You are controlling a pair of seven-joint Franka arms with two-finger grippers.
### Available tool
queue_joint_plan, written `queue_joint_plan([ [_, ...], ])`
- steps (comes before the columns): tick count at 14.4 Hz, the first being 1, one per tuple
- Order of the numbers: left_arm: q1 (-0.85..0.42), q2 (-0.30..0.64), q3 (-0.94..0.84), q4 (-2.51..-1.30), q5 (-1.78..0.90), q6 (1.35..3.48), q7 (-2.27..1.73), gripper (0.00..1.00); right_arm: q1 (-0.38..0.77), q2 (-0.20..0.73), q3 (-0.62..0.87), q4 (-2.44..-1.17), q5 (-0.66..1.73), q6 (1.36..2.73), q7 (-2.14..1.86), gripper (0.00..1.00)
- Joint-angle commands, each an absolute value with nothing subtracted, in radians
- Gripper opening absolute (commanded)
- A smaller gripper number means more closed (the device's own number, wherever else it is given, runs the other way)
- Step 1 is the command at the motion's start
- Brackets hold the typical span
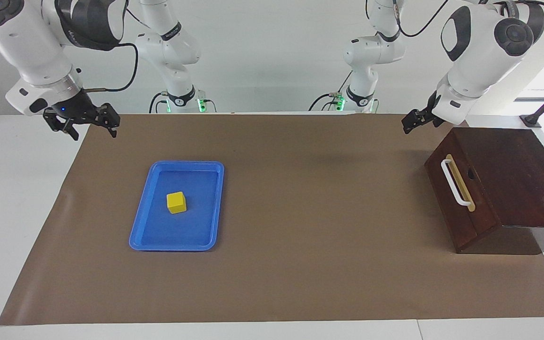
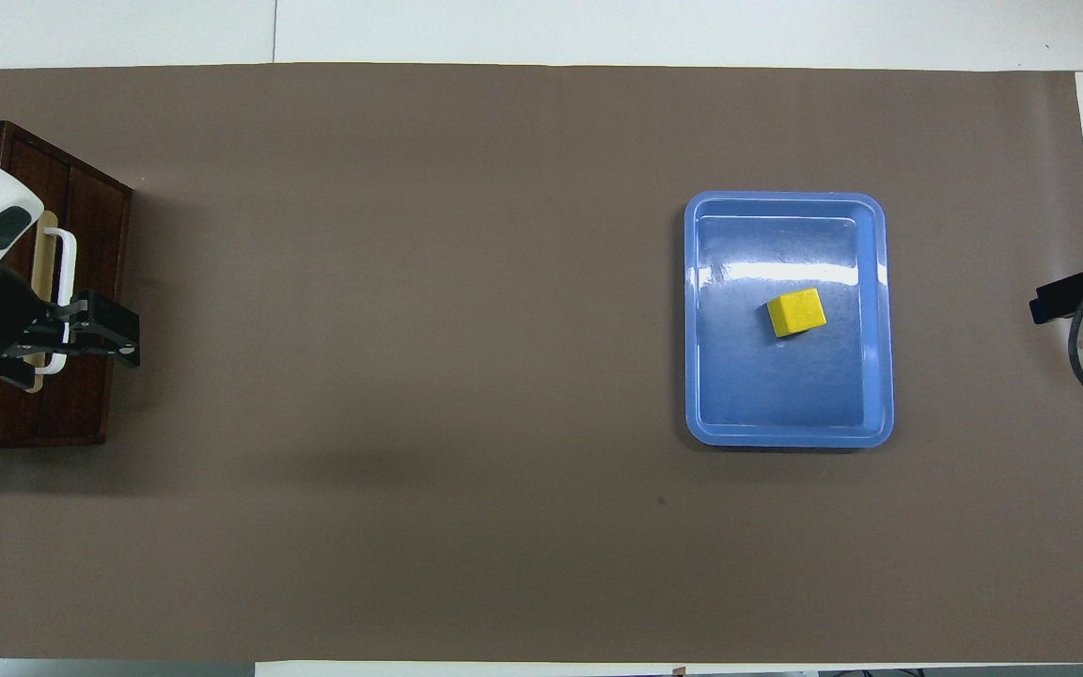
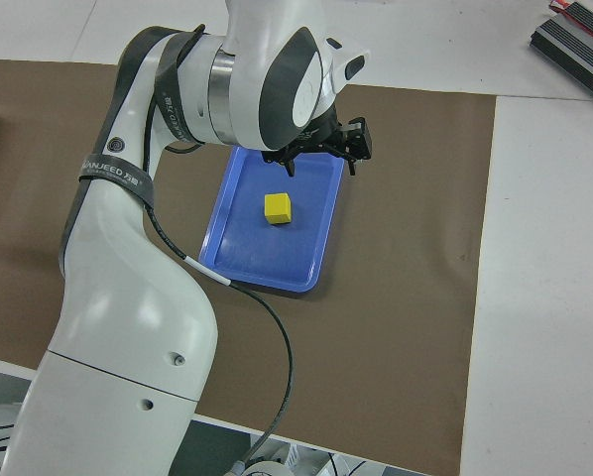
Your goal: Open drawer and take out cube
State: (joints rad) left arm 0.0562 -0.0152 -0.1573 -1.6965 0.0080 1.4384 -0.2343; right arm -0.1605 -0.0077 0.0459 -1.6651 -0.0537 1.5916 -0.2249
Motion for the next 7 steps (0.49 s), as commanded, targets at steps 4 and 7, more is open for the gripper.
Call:
queue_joint_plan([
  [4, 0.035, -0.015, -0.138, -1.703, -0.003, 1.444, -0.219, 1.0, -0.172, -0.017, 0.041, -1.667, 0.02, 1.562, -0.229, 1.0],
  [7, 0.043, -0.025, -0.138, -1.697, -0.003, 1.447, -0.222, 1.0, -0.169, -0.02, 0.044, -1.667, 0.003, 1.508, -0.199, 1.0],
])
